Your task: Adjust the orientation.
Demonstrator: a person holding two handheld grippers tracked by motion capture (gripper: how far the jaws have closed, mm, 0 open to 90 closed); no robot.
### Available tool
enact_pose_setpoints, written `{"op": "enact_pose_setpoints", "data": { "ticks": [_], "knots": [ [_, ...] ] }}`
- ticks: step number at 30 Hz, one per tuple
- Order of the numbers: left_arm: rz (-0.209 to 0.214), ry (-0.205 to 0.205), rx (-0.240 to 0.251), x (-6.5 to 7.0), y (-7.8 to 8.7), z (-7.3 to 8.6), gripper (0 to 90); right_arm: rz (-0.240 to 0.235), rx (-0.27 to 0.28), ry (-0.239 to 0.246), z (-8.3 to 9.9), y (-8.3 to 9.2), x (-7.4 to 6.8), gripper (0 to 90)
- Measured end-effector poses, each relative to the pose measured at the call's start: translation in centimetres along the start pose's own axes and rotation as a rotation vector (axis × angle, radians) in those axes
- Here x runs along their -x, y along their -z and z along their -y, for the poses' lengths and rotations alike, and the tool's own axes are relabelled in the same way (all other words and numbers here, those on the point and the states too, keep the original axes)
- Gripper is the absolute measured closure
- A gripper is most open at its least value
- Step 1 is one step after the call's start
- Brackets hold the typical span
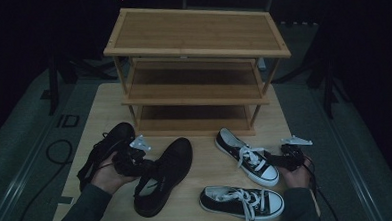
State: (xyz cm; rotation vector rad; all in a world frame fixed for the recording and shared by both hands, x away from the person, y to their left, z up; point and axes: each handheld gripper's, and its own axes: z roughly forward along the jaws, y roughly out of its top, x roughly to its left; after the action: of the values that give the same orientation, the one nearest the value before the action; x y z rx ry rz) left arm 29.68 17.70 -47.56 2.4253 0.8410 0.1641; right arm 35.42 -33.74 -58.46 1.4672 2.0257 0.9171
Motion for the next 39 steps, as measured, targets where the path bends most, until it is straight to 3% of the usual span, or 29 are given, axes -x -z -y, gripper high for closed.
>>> {"op": "enact_pose_setpoints", "data": {
  "ticks": [4,11,21,39],
  "knots": [
    [-0.020,0.043,0.012,-0.4,0.8,0.1,56.3,0.000,0.000,0.000,0.0,0.0,0.0,17.1],
    [-0.047,0.064,0.032,-0.7,1.5,0.6,43.0,0.000,0.000,0.000,0.0,0.0,0.0,17.1],
    [-0.072,0.100,0.061,-1.3,3.0,1.7,39.0,0.000,0.000,0.000,0.0,0.0,0.0,17.1],
    [-0.216,0.300,0.087,-4.0,5.8,5.6,29.1,0.000,0.000,0.000,0.0,0.0,0.0,17.1]
  ]
}}
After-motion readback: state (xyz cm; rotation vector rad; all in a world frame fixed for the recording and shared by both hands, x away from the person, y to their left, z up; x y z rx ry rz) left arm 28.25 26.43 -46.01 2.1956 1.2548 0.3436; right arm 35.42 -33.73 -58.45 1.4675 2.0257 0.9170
